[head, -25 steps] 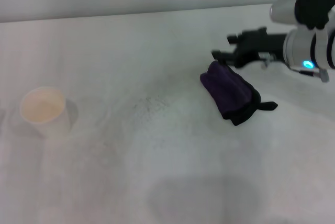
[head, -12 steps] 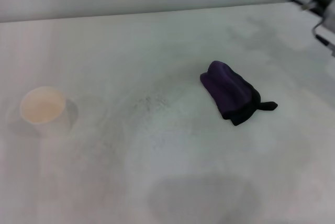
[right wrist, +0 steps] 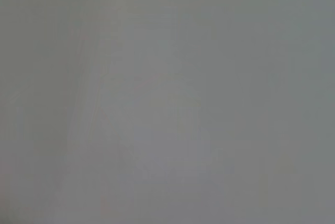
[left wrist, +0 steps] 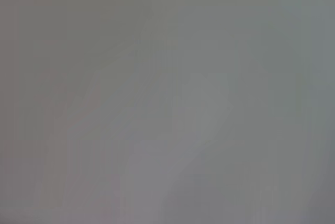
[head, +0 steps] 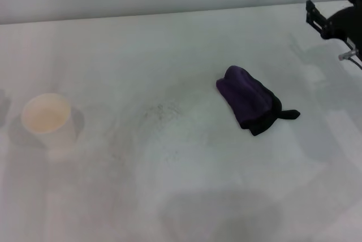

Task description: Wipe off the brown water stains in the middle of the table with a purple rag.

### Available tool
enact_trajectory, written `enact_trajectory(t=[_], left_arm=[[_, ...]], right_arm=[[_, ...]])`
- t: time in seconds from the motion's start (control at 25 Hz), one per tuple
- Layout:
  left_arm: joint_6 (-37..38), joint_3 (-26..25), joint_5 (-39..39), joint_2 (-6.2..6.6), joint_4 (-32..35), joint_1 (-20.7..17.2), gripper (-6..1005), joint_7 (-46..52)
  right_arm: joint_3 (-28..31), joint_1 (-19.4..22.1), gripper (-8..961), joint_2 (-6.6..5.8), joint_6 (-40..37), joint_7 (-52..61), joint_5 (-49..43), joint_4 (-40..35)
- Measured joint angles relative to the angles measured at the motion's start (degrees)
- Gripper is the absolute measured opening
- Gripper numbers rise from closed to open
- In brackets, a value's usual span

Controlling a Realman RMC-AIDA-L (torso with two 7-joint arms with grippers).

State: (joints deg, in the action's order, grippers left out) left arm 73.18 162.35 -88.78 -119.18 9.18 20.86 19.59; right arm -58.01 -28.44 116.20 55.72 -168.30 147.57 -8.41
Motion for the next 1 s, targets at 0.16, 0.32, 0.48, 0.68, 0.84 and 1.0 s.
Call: enact_trajectory(t=[0.16, 0.32, 0.48, 0.68, 0.84, 1.0], left_arm=[[-1.9, -0.1, -0.2, 0.0, -0.7, 1.9, 889, -0.2], [-3.2, -0.1, -0.5, -0.01, -1.2, 3.4, 889, -2.9], [-5.4, -0.1, -0.6, 0.09, -2.1, 5.3, 889, -5.2], [-5.7, -0.1, -0.7, 0.1, -3.3, 6.4, 889, -5.4], [-5.7, -0.1, -3.5, -0.02, -3.3, 6.4, 889, -5.2], [-5.9, -0.1, -6.0, -0.03, -3.0, 6.4, 889, -5.1]], right_arm=[[2.1, -0.1, 827, -0.01, -0.6, 1.4, 0.2, 0.6], [3.7, -1.6, 827, 0.0, -1.5, 3.2, 0.3, 1.9], [4.8, -4.0, 827, -0.01, -3.9, 4.2, 0.4, 3.4], [8.6, -7.4, 827, 0.0, -6.4, 4.7, 0.5, 5.6], [10.0, -8.9, 827, -0.1, -11.9, 4.9, 0.5, 4.6], [12.8, -9.5, 827, -0.24, -14.0, 5.3, 0.5, 3.2]])
